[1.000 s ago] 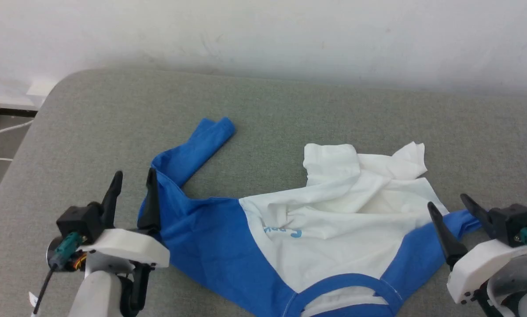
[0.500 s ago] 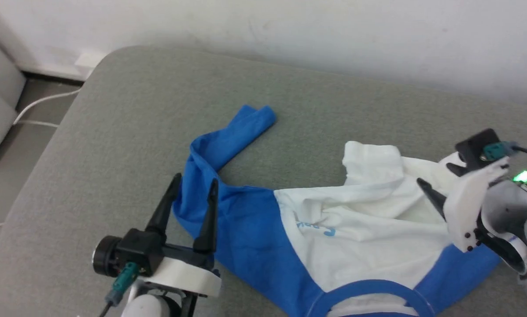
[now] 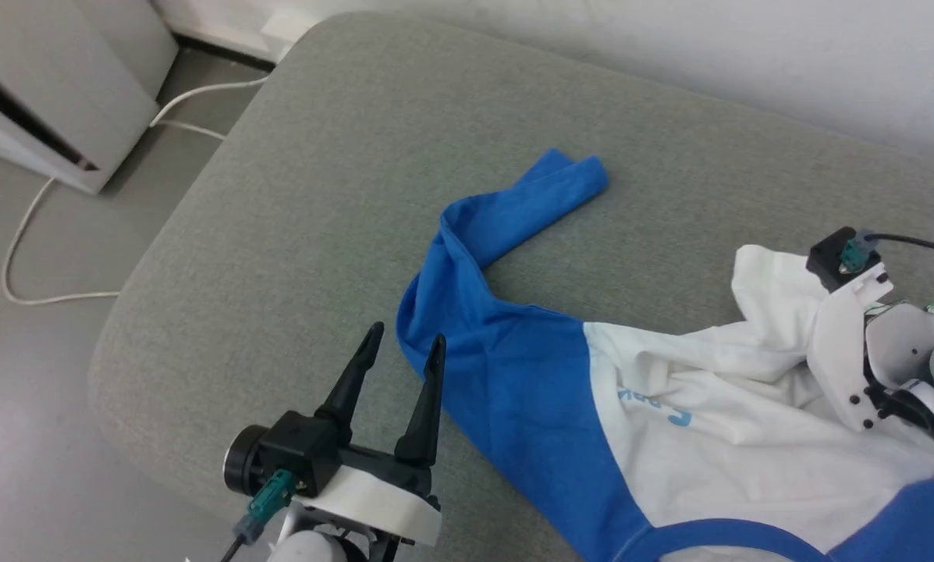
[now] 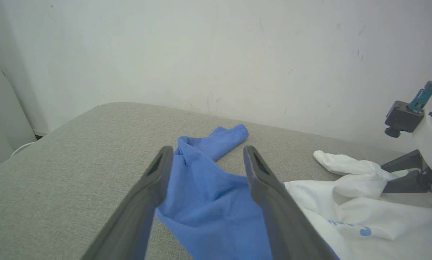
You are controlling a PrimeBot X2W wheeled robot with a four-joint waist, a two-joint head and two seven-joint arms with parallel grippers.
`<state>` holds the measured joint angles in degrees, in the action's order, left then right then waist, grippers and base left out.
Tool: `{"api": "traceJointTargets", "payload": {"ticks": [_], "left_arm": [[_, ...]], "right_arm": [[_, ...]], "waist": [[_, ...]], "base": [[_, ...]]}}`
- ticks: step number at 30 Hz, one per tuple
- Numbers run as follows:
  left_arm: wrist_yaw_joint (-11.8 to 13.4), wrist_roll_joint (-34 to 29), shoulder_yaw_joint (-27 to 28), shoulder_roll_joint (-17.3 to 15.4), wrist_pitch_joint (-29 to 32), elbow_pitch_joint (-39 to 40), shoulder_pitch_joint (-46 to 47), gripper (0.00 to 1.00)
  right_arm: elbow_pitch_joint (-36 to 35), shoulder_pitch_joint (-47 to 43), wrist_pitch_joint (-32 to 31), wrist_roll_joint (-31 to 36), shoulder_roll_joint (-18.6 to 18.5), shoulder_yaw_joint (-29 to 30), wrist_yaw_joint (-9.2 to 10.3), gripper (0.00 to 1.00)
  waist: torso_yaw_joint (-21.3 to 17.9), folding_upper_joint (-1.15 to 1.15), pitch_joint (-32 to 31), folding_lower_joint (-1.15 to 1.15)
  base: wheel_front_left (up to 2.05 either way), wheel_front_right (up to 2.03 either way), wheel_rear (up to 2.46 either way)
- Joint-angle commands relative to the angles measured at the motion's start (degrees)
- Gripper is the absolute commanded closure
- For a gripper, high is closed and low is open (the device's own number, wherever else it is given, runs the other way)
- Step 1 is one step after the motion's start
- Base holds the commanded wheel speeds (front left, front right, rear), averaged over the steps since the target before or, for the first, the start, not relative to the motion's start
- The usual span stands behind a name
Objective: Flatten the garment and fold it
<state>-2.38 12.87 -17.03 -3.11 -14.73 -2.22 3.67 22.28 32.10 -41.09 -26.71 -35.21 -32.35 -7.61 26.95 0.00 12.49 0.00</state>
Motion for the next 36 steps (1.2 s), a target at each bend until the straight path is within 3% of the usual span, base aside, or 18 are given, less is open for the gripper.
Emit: {"api": "traceJointTargets", "payload": {"ticks": [1, 2, 9, 18, 24, 25, 26, 31, 36], "left_arm": [[0.53, 0.48, -0.47, 0.22, -0.27, -0.12, 1.00, 0.00], [0.77, 0.75, -0.83, 0.23, -0.27, -0.13, 1.17, 0.00], [1.89, 1.40, -1.27, 0.23, -0.27, 0.01, 1.30, 0.00], [2.04, 2.76, -2.81, 0.23, -0.27, 0.67, 2.78, 0.00], [2.88, 4.23, -4.74, 0.23, -0.27, 0.96, 3.44, 0.00], [2.98, 4.34, -4.84, 0.23, -0.27, 0.87, 3.49, 0.00], [3.07, 4.40, -4.94, 0.23, -0.27, 0.79, 3.54, 0.00], [3.48, 4.25, -4.78, 0.23, -0.27, 0.40, 3.63, 0.00], [2.94, 2.77, -3.09, 0.23, -0.27, 0.08, 3.74, 0.00]], "right_arm": [[1.83, 0.16, 0.28, -0.43, -0.33, -1.33, 0.12, 0.56], [2.48, 0.52, 0.88, -0.31, -0.86, -2.13, 0.12, 1.00], [5.11, 5.65, 9.54, 2.30, -2.15, -0.80, 0.12, 1.00], [9.77, 20.70, 21.12, 15.60, -3.48, -0.18, 0.12, 1.00], [17.49, 27.34, 27.91, 22.71, -1.74, -3.44, 0.12, 1.00], [19.40, 27.45, 28.52, 22.96, -1.27, -4.38, 0.12, 0.27], [21.23, 27.34, 29.10, 22.85, -0.70, -5.45, 0.12, 0.00], [27.91, 26.15, 32.27, 20.64, 1.94, -7.30, 0.12, 0.00], [30.90, 26.06, 37.81, 17.15, 4.71, -7.55, 0.12, 0.00]], "waist": [[2.98, 0.00, 2.51, 0.00], [3.36, 0.00, 2.60, 0.00], [3.79, 0.00, 2.01, 0.00], [5.24, 0.00, 4.22, 0.00], [7.16, 0.00, 5.85, 0.00], [7.33, 0.00, 5.89, 0.00], [7.45, 0.00, 5.89, 0.00], [6.66, 0.00, 4.77, 0.00], [3.09, 0.00, 1.98, 0.00]], "base": [[0.00, 0.00, 0.00], [0.00, 0.00, 0.00], [0.00, 0.00, 0.00], [0.00, 0.00, 0.00], [0.00, 0.00, 0.00], [0.00, 0.00, 0.00], [0.00, 0.00, 0.00], [0.00, 0.00, 0.00], [0.00, 0.00, 0.00]]}}
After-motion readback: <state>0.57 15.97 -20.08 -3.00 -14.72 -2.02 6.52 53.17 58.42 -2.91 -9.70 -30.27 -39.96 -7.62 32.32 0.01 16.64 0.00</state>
